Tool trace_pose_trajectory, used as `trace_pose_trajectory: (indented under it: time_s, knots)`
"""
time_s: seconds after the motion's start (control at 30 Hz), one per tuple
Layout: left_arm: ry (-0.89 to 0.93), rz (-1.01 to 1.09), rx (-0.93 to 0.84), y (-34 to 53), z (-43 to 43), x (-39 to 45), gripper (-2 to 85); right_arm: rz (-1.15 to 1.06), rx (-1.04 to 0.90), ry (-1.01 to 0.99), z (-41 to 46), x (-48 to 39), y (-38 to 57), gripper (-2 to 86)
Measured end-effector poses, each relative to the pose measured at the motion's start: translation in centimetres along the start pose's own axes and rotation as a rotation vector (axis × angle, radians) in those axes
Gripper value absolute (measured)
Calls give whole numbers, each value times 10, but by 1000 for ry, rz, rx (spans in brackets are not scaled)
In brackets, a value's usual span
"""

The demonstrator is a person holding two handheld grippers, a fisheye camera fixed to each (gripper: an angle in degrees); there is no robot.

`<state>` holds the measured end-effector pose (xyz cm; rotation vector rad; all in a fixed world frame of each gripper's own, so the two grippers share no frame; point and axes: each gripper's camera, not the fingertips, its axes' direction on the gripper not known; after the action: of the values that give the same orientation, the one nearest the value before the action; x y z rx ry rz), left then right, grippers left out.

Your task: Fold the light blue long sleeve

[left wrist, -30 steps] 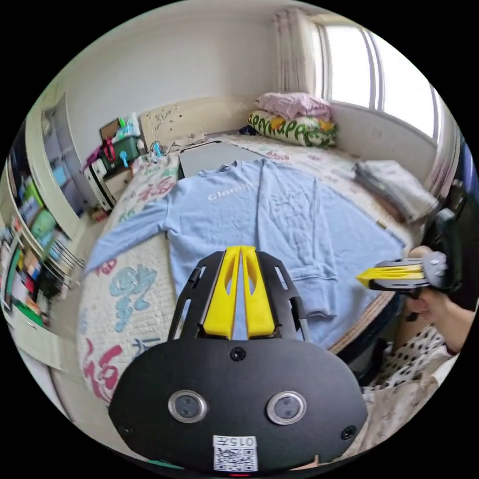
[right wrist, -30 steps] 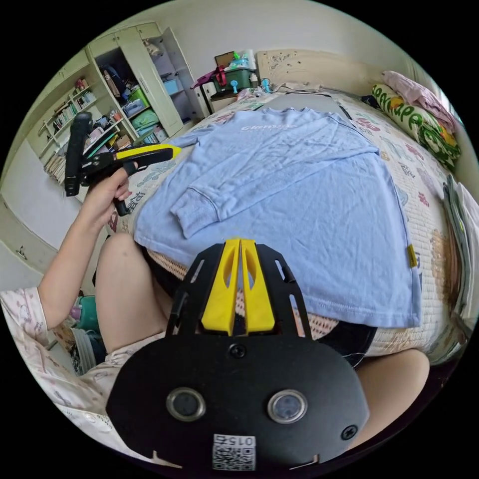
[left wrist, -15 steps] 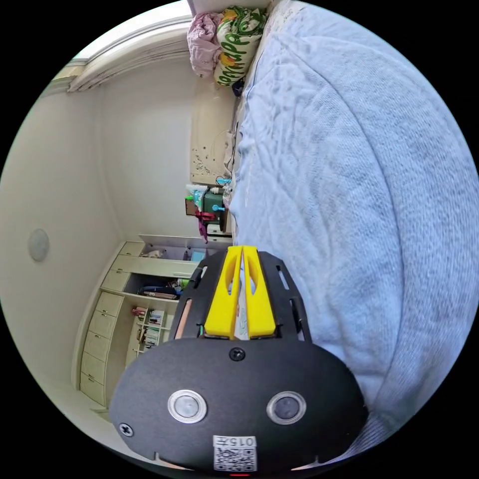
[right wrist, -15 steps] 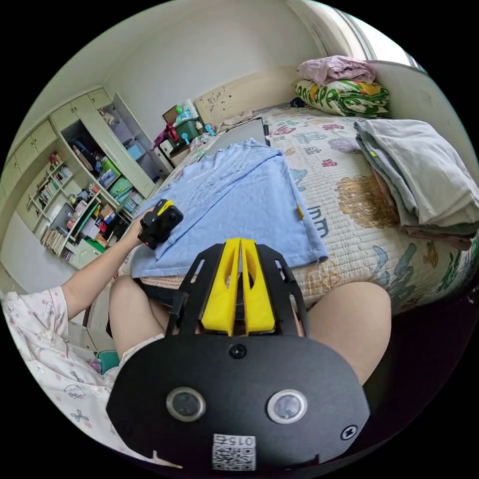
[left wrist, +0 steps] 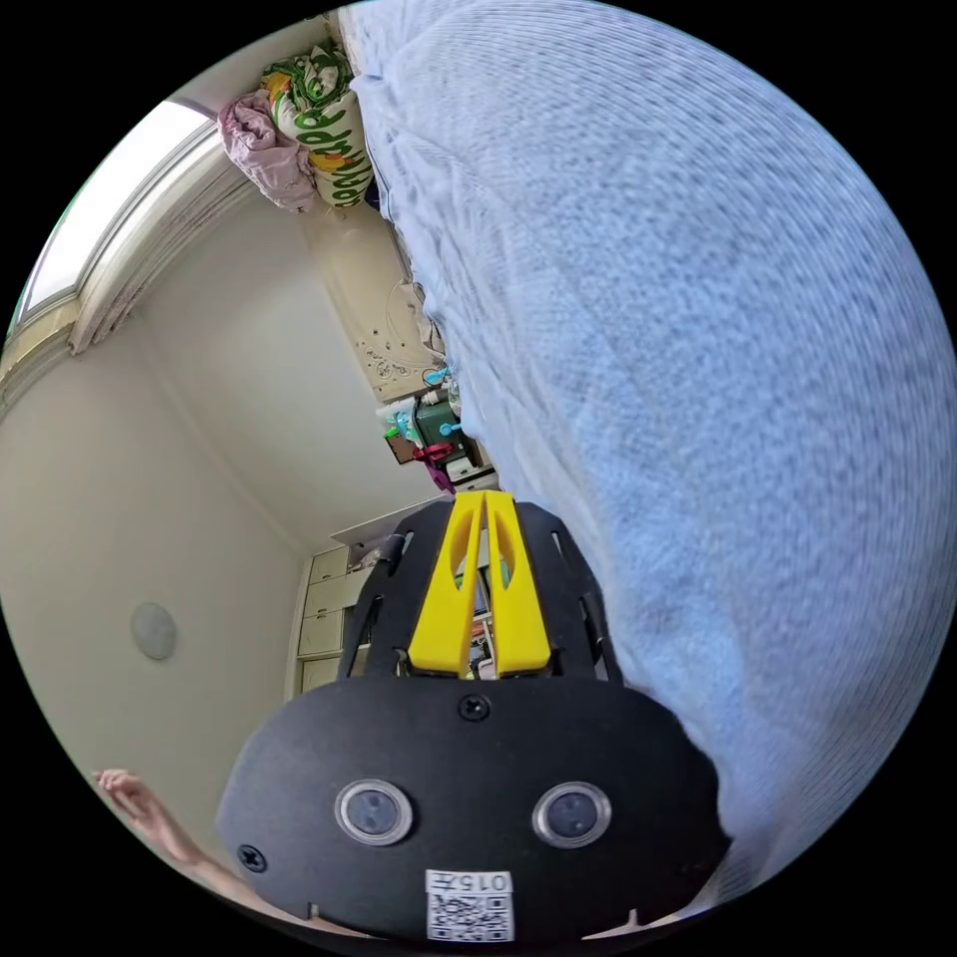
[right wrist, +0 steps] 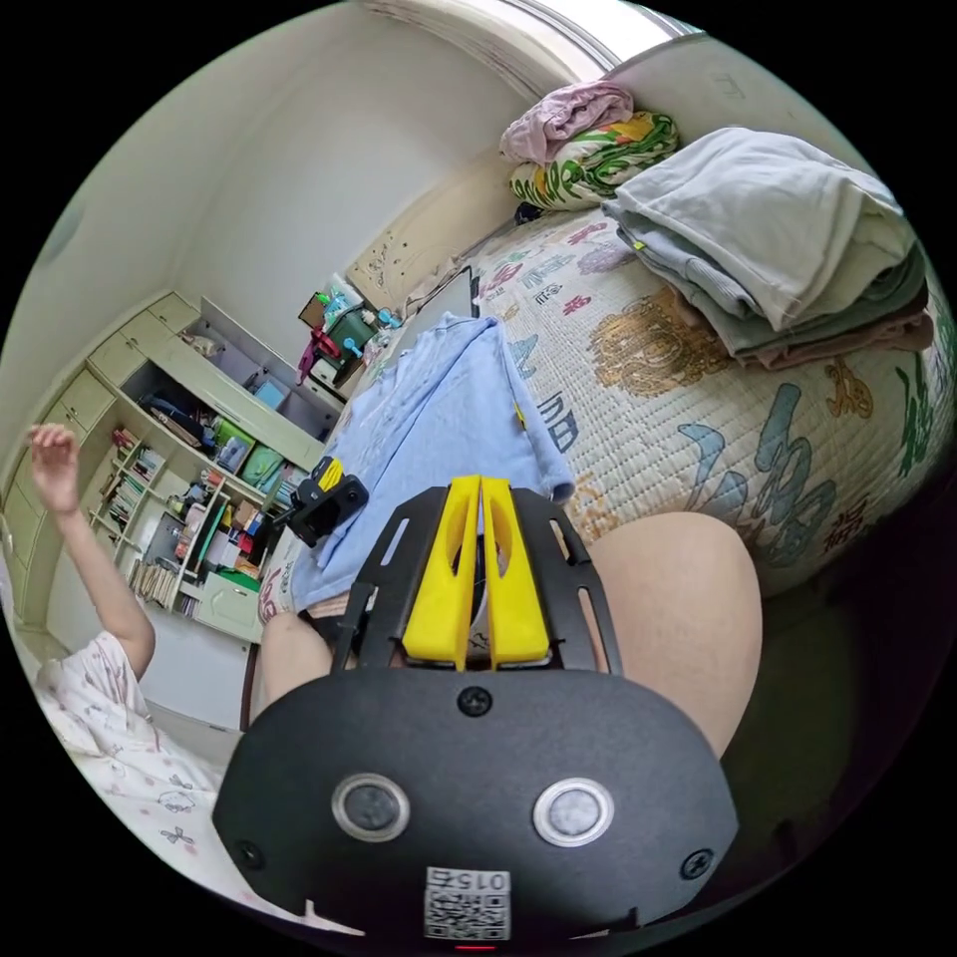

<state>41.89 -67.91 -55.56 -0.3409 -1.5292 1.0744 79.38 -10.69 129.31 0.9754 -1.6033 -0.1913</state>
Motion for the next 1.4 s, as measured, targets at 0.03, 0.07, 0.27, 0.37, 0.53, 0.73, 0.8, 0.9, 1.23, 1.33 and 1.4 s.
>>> trace_pose_trajectory:
  time_s: [0.03, 0.07, 0.27, 0.37, 0.53, 0.73, 0.8, 0.9, 1.23, 1.33, 1.4]
  knots:
    - [-1, 1, 0, 3, -3, -16, -2, -1, -14, -3, -1, 0, -8, -5]
    - [-1, 1, 0, 4, -4, -24, -2, -10, -22, -3, -3, -2, -14, -5]
    - [-6, 3, -2, 18, -14, -95, -2, 16, 3, -43, -41, 12, -32, -5]
    - [-7, 5, -2, 24, -16, -126, -2, 53, 32, -82, -65, 29, -38, -5]
    - [-10, 6, -3, 34, -18, -171, -2, 57, 77, -87, -93, 38, -42, -5]
    - [-13, 8, -4, 41, -17, -210, -2, 19, 35, -73, -97, 34, -54, -5]
    - [-14, 8, -4, 42, -17, -218, -2, 8, 37, -50, -100, 30, -55, -5]
    - [-15, 9, -5, 43, -17, -230, -2, -22, 25, -21, -102, 24, -54, -5]
    - [-17, 9, -5, 36, -18, -247, -3, -22, 14, -17, -123, 35, -51, -6]
    - [-18, 9, -5, 31, -20, -244, -2, -22, 11, -15, -129, 37, -48, -6]
    - [-18, 8, -5, 27, -21, -241, -3, -21, 11, -16, -132, 38, -46, -6]
